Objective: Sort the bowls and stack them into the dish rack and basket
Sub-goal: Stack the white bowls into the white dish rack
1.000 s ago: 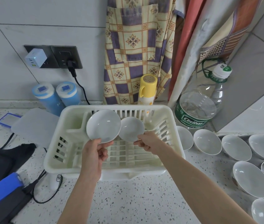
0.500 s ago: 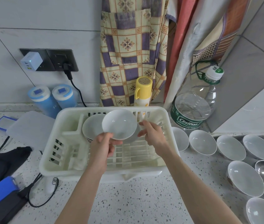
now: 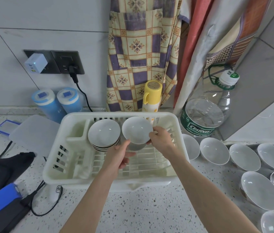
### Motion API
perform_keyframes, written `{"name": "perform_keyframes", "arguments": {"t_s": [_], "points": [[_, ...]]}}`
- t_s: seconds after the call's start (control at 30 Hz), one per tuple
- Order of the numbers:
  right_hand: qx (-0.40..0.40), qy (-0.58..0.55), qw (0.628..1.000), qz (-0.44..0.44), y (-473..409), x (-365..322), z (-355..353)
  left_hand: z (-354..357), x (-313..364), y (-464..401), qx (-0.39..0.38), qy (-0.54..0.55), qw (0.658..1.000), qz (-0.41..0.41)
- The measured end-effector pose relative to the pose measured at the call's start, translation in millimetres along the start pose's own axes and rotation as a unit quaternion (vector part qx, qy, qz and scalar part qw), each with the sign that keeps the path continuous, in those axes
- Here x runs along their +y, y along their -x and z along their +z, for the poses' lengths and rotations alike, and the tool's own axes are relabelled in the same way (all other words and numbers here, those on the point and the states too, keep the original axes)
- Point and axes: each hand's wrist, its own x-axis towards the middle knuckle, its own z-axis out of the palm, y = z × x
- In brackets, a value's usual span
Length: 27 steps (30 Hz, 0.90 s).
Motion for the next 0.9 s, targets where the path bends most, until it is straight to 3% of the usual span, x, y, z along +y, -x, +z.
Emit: {"name": "perform_keyframes", "arguments": {"t_s": [0.4, 0.9], "points": [[0.01, 0.082, 0.997, 0.001, -4, 7, 14, -2, -10, -14, 0.031, 0.021, 0.999, -0.014], [-0.004, 0.078, 0.997, 0.028, -8, 13, 22, 13, -18, -25, 0.059, 0.04, 0.997, 0.014]]}}
